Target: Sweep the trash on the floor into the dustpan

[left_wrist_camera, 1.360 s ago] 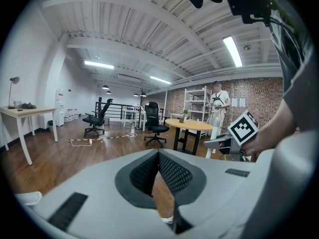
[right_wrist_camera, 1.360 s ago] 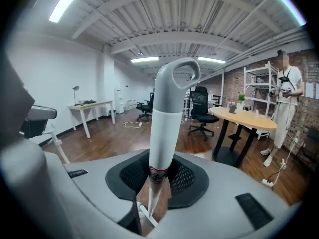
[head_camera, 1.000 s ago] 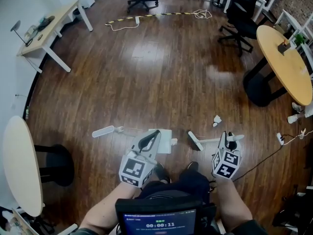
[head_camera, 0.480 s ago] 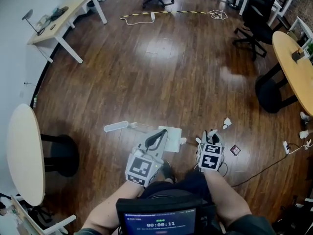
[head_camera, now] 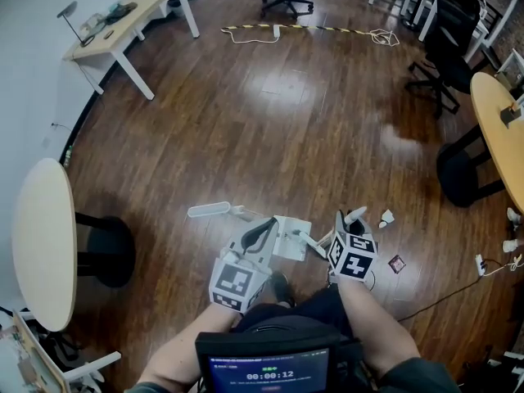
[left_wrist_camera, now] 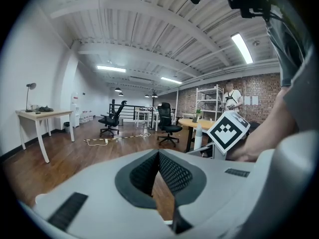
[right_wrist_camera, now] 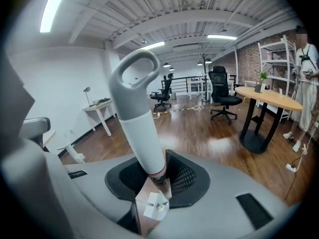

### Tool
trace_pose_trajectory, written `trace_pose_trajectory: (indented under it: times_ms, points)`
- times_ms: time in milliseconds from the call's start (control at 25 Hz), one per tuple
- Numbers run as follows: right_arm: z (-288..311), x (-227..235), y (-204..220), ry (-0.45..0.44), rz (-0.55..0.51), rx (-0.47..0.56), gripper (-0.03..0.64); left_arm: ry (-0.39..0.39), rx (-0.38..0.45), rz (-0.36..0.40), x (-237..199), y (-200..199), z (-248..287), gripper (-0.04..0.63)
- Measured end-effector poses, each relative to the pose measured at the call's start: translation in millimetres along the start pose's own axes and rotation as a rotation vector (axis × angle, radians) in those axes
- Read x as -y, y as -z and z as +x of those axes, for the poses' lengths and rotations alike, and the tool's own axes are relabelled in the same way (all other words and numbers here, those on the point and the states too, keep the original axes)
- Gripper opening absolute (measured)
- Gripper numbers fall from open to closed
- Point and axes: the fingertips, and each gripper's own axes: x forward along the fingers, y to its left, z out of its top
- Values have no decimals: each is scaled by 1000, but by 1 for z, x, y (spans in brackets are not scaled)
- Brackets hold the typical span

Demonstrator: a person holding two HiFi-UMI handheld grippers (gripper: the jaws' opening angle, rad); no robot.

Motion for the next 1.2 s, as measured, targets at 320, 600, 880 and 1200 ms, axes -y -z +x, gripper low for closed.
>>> trace_pose_trajectory:
  times_ms: [320, 600, 880, 1200]
  points:
    - [-39, 62, -20, 68, 187, 87, 112, 49, -13, 14, 35, -7, 14, 3]
    - [-107, 125, -61, 6, 108, 214, 109, 115, 8, 36, 112, -35, 50, 3]
    - [-206, 164, -135, -73, -61, 378, 107, 144, 65, 43, 185, -95, 66, 3]
    - [-292, 247, -182, -57, -132, 481, 104, 138, 134, 32, 250, -158, 86, 3]
